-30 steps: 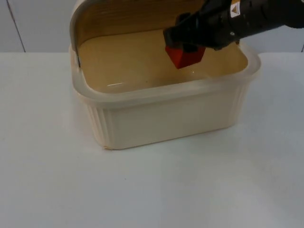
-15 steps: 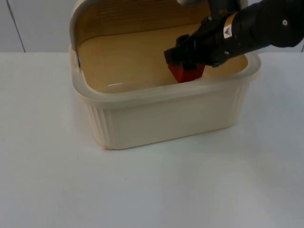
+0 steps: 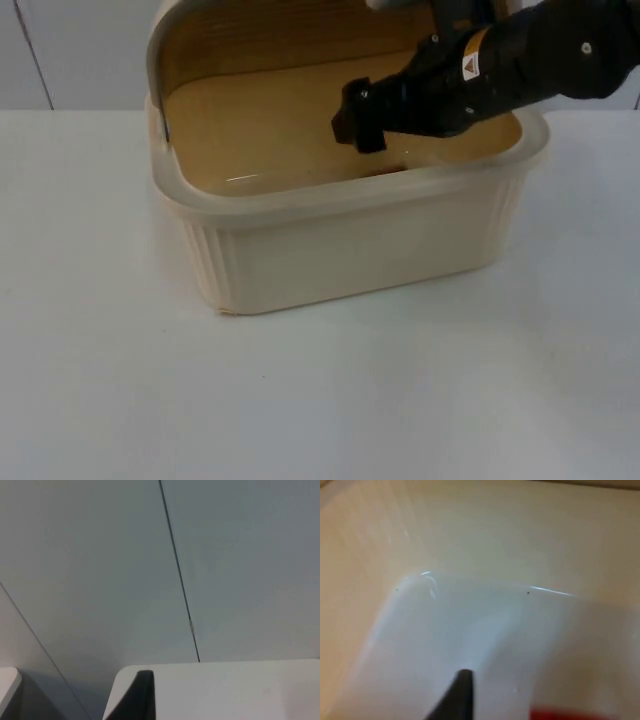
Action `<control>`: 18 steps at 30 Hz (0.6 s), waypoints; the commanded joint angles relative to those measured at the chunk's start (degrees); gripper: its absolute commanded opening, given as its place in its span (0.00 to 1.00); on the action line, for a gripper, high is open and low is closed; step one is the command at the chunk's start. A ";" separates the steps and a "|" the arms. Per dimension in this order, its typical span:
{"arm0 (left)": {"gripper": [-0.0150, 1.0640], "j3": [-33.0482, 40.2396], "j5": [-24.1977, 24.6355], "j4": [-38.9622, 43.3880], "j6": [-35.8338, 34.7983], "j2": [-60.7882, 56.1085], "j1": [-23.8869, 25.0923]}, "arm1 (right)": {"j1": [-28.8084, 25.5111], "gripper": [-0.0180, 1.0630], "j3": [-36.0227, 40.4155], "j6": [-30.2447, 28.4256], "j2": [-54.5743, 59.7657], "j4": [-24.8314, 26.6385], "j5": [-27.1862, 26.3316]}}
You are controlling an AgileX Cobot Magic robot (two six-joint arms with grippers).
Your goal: Open the box lid with the left hand, place the block into the box with the right hand, then close the box lid with the left hand.
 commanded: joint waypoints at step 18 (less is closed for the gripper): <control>0.98 0.14 0.48 -0.39 -0.34 -0.30 0.13 | -0.08 0.98 -0.33 0.03 -9.61 -0.11 23.11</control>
